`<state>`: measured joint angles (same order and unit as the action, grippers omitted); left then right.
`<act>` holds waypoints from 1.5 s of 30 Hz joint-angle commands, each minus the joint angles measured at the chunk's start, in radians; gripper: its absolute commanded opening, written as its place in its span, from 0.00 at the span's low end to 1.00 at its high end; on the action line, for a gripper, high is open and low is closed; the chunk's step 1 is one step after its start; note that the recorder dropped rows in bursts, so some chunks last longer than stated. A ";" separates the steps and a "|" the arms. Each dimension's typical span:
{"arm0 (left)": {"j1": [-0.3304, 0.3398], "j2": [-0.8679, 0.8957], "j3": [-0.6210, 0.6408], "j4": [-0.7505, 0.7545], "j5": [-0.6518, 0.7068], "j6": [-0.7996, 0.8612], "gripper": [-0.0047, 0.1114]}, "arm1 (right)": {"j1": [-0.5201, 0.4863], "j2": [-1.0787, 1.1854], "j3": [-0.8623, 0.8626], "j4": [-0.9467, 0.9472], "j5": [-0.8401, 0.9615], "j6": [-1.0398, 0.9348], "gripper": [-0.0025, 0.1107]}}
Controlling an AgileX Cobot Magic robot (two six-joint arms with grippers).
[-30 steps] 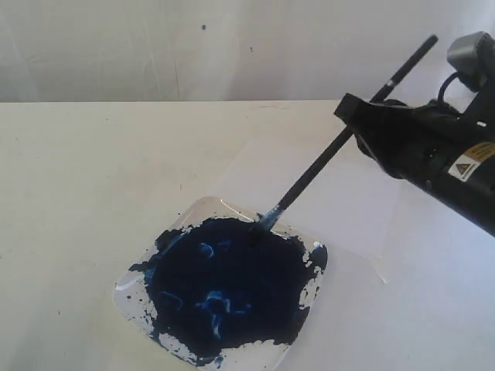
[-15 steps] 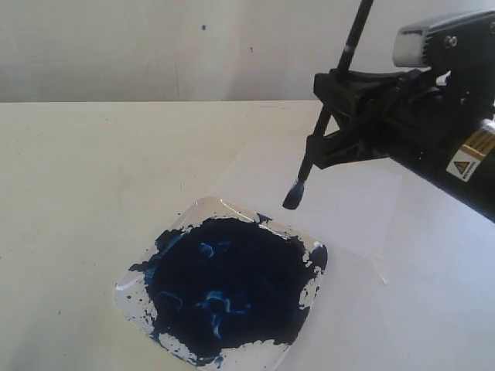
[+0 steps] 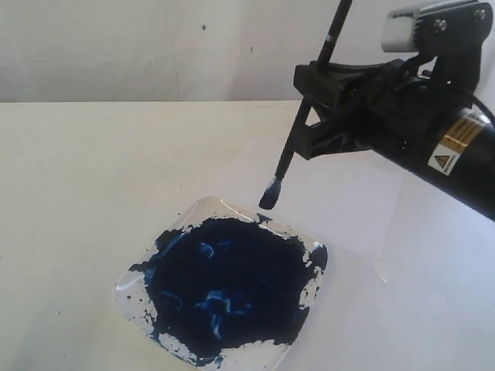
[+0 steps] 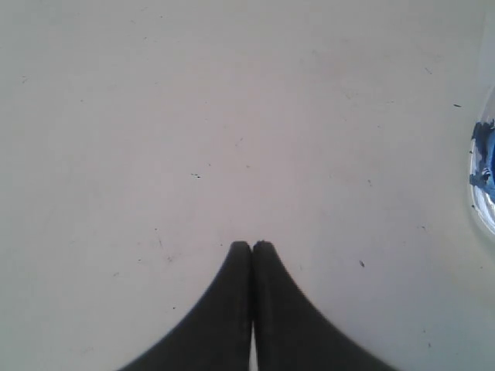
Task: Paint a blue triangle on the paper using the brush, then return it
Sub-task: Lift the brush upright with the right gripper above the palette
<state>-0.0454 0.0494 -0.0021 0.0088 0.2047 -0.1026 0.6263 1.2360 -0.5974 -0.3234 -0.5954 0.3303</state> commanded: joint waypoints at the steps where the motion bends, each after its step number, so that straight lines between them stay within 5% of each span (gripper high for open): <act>1: -0.006 0.005 0.002 0.000 -0.003 -0.007 0.04 | -0.007 0.023 -0.007 -0.053 -0.015 0.016 0.02; 34: -0.006 0.005 0.002 0.000 -0.003 -0.007 0.04 | -0.007 -0.186 -0.007 -0.051 0.100 0.046 0.02; 45: -0.006 0.005 0.002 0.000 -0.184 -0.007 0.04 | -0.007 -0.186 -0.007 -0.048 0.116 0.033 0.02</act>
<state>-0.0454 0.0500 -0.0021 0.0088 0.1008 -0.1026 0.6263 1.0586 -0.5974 -0.3752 -0.4848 0.3738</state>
